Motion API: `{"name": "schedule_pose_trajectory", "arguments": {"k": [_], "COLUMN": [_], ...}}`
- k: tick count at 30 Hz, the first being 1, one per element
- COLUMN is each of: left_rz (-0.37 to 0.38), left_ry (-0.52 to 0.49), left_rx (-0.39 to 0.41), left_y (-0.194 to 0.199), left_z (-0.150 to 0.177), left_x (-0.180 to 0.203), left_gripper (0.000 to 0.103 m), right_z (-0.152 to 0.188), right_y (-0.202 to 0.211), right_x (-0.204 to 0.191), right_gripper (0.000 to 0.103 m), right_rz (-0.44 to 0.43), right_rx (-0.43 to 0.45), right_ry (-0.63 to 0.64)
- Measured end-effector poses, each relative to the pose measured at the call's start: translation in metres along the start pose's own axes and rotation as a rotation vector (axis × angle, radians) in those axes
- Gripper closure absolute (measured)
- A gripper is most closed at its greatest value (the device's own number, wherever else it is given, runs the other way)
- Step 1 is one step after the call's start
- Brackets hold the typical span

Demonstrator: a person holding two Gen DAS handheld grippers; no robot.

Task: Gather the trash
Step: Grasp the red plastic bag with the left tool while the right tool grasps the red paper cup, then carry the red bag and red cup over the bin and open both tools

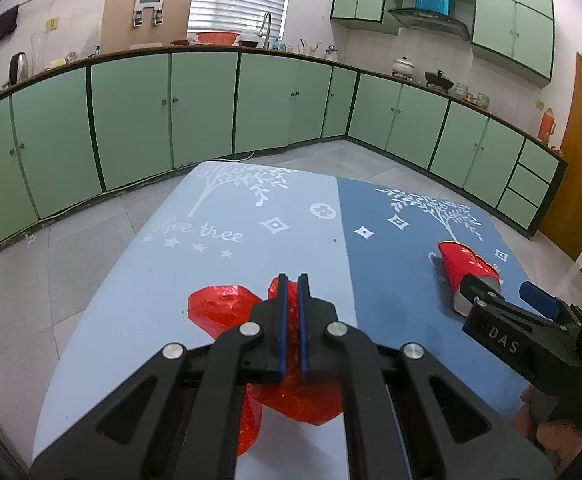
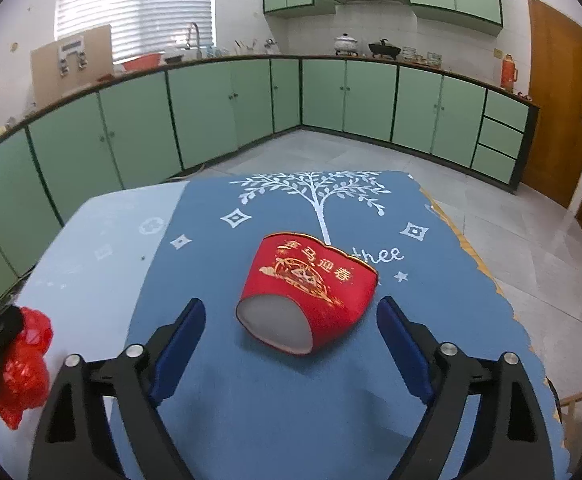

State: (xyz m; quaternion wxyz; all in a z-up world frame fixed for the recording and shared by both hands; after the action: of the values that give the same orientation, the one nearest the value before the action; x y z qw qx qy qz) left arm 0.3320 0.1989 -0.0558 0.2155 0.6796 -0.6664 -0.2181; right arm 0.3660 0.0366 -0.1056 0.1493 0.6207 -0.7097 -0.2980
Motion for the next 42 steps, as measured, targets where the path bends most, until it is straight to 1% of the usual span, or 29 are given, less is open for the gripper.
{"name": "schedule_pose_trajectory", "arguments": {"k": [5,10,11,13,14,15,17,19,21,29,36,42], "left_rz": [0.008,0.019,0.021,0.021,0.022,0.022,0.021,0.02,0.019,0.03,0.078,0.126], "left_ry": [0.01,0.014,0.014,0.013,0.012,0.012,0.009,0.005,0.001,-0.021,-0.056,-0.085], "left_rx": [-0.008,-0.013,-0.014,-0.014,-0.014,-0.016,-0.02,-0.024,-0.025,-0.03,-0.032,-0.03], "left_y": [-0.006,-0.01,-0.01,-0.01,-0.01,-0.011,-0.012,-0.013,-0.012,-0.01,-0.007,-0.001], "left_z": [0.003,0.005,0.005,0.005,0.005,0.005,0.005,0.005,0.005,0.006,0.007,0.01], "left_x": [-0.006,-0.006,-0.005,-0.004,-0.004,-0.003,-0.002,-0.001,0.001,0.015,0.045,0.077], "left_gripper": [0.1,0.1,0.1,0.1,0.1,0.1,0.1,0.1,0.1,0.1,0.1,0.1], "right_z": [-0.003,-0.005,-0.005,-0.004,-0.004,-0.004,-0.005,-0.005,-0.005,0.001,0.013,0.015], "right_y": [-0.016,-0.033,-0.035,-0.038,-0.039,-0.038,-0.037,-0.033,-0.029,-0.007,0.026,0.059], "right_x": [-0.002,0.002,0.003,0.006,0.007,0.007,0.005,0.001,-0.002,0.009,0.032,0.06], "right_gripper": [0.015,0.017,0.019,0.03,0.033,0.039,0.044,0.051,0.054,0.058,0.059,0.059], "right_rz": [0.052,0.051,0.042,0.04,0.037,0.037,0.027,0.028,0.035,-0.037,-0.1,-0.133], "right_rx": [-0.035,-0.085,-0.096,-0.109,-0.112,-0.11,-0.103,-0.085,-0.067,-0.052,-0.032,-0.002], "right_ry": [-0.017,-0.051,-0.061,-0.07,-0.075,-0.074,-0.066,-0.036,-0.011,0.022,0.048,0.05]}}
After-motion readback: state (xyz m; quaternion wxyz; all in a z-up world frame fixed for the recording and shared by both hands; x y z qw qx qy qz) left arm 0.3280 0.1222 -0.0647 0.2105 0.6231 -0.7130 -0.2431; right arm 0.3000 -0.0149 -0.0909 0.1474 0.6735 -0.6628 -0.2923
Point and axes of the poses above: each gripper's, at about its wrist camera, not at the fingertips, and y roughly against the way its jaws point, x to its right, z to its underside, the point moved 6 cm from there along -y, roughly the way its jaws point, and after that the axes turned 10 degrees about -y, right-handed, at the moved point
